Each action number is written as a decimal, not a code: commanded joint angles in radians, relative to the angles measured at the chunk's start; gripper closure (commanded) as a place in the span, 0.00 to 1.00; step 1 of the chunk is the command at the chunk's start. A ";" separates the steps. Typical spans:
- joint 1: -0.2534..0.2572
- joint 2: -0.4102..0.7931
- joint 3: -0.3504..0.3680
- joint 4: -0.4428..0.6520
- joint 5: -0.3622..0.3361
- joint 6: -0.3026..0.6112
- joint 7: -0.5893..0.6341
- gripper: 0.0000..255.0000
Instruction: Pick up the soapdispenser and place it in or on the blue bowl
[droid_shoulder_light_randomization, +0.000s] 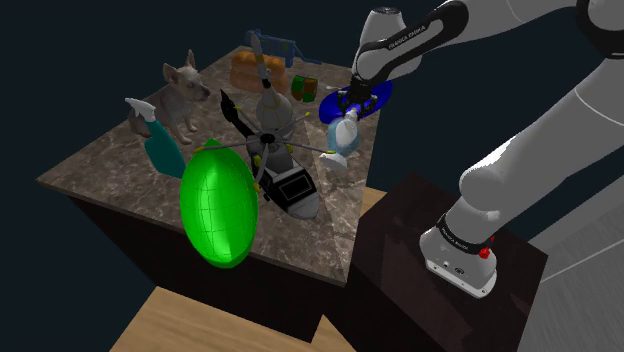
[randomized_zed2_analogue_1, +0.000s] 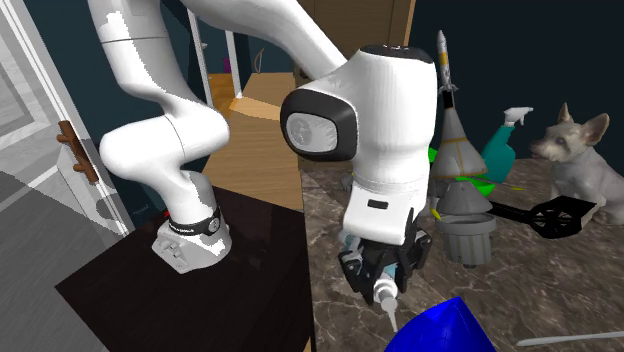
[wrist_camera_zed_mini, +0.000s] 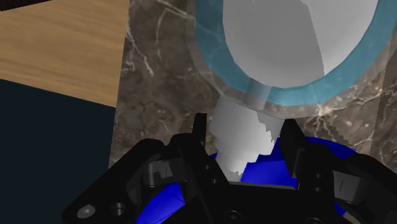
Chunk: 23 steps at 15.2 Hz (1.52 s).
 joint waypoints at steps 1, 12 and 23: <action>0.001 -0.019 -0.003 0.013 0.006 -0.031 -0.007 1.00; 0.005 -0.100 -0.012 0.092 0.027 -0.190 -0.026 1.00; 0.006 -0.149 -0.021 0.190 0.035 -0.336 -0.036 1.00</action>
